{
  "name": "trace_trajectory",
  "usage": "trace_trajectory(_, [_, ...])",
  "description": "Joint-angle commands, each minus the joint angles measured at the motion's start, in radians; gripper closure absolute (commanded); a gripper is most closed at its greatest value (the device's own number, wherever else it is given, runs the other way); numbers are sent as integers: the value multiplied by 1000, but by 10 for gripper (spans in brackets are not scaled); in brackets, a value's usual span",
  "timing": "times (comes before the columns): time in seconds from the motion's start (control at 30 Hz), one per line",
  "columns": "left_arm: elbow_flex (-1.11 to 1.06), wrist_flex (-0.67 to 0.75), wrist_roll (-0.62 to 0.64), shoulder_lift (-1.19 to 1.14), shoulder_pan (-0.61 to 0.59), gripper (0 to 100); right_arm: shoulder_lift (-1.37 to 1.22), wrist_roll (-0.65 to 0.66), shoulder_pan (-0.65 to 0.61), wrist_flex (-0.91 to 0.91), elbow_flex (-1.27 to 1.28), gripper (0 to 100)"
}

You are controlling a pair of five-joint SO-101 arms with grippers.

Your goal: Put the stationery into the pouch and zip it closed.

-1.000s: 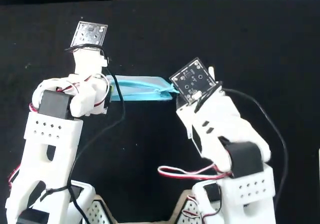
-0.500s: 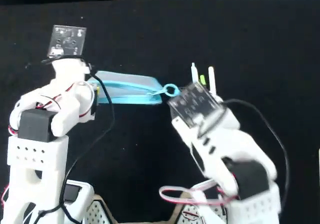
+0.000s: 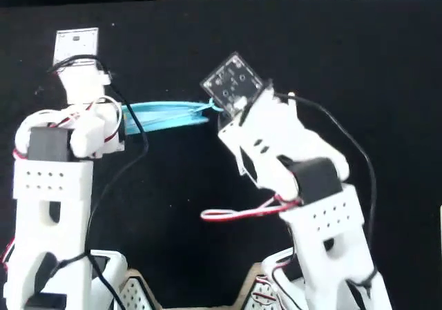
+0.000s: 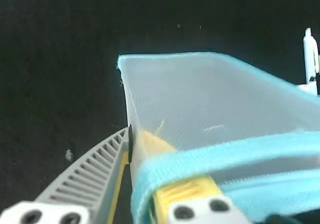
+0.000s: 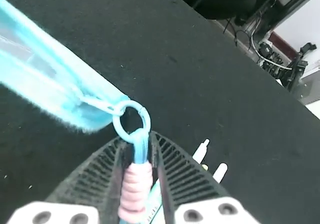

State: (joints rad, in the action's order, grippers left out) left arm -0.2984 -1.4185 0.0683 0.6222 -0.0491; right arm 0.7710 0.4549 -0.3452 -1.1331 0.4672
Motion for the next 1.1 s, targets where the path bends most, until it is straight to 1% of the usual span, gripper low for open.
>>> trace_trajectory(0.0, [19,-6,5,-25,70,970,-27,0,5,-15,-93,988])
trace_trajectory(0.07, [16,-8,6,-21,91,970,-27,0,5,-75,-102,988])
trace_trajectory(0.17, [-4,-8,3,-14,88,970,-25,0,5,-153,-107,988])
trace_trajectory(0.33, [-73,28,2,5,31,970,-25,0,6,-215,-111,988])
trace_trajectory(0.47, [-93,44,2,18,-5,970,-31,2,31,-201,-107,988])
trace_trajectory(0.7, [-93,44,2,21,15,970,-33,2,31,-101,-5,988])
trace_trajectory(0.83, [-90,44,2,21,15,970,-25,2,35,-118,19,988])
trace_trajectory(1.07, [-87,44,2,14,22,970,-25,2,126,-130,19,988])
